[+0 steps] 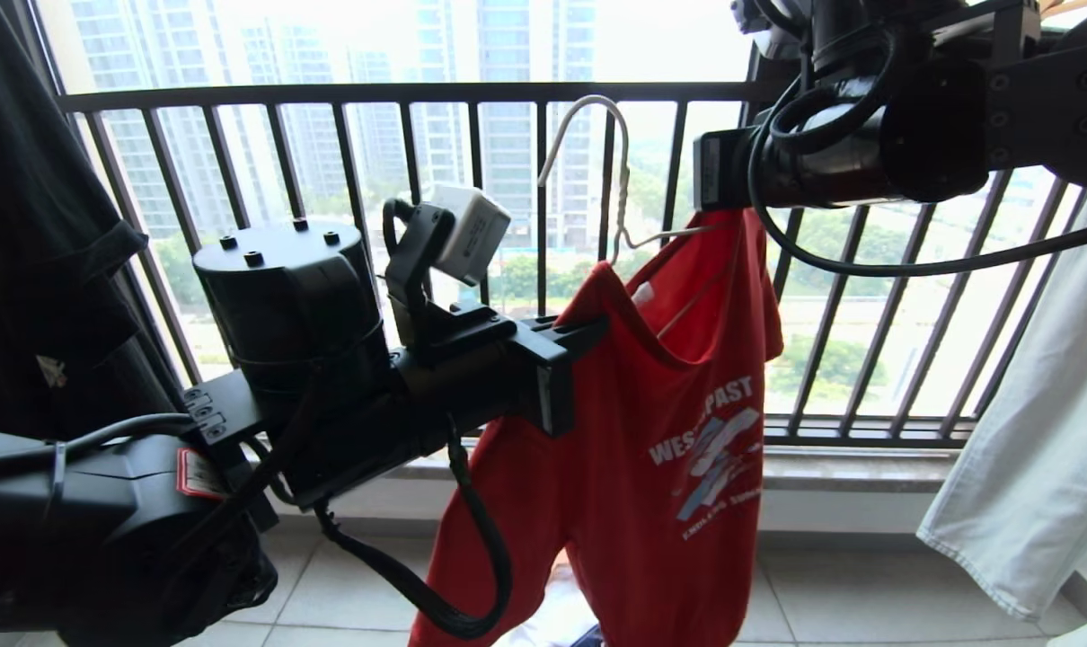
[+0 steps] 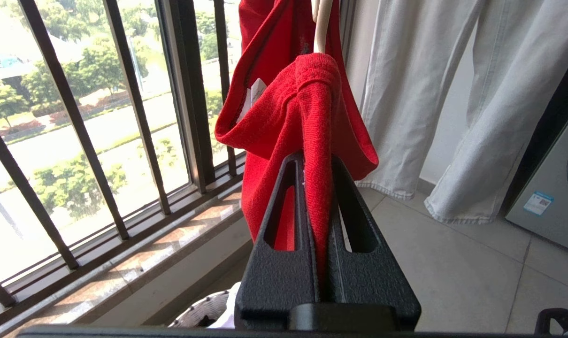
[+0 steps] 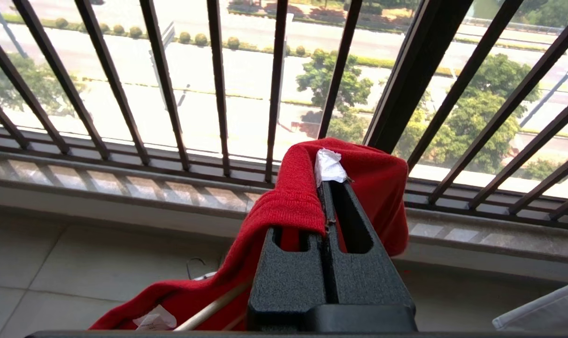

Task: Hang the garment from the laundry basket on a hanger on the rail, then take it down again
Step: Hang the clothes on the clothes rack

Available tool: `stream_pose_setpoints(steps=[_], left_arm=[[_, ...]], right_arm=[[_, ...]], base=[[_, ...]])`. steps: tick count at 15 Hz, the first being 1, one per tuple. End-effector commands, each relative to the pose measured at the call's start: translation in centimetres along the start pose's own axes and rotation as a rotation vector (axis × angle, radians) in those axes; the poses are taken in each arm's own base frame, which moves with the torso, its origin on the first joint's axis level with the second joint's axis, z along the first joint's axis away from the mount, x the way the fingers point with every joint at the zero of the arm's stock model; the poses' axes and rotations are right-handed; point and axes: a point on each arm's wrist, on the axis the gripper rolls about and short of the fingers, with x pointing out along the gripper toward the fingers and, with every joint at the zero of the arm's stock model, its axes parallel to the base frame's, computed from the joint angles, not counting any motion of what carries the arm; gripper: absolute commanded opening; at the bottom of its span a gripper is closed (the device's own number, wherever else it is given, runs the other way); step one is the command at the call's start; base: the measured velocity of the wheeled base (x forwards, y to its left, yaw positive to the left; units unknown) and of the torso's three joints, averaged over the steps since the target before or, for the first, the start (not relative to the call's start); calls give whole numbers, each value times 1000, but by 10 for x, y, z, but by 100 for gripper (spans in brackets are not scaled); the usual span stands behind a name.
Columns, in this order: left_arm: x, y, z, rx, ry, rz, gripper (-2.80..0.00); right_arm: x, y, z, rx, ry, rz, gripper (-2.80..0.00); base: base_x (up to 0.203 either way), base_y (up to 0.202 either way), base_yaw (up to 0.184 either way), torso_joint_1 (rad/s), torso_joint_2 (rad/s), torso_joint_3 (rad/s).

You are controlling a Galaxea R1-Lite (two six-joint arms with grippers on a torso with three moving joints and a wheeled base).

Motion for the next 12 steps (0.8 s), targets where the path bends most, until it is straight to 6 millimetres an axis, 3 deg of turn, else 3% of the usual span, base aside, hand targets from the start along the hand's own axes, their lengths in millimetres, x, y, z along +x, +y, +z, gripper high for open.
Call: stream_pose_setpoints(steps=[1, 7, 12], left_arm=[[7, -2, 0, 2, -12, 46, -280], [24, -3, -8, 3, -108, 100, -280], [27, -11, -5, -2, -144, 139, -280]], right_arm=[[-4, -1, 2, 12, -11, -13, -280], [-27, 24, 1, 21, -18, 52, -280], [-49, 27, 1, 29, -3, 71, -280]], base=[[0, 0, 0, 0, 0, 0], [0, 0, 0, 0, 0, 0], [0, 0, 0, 0, 0, 0]])
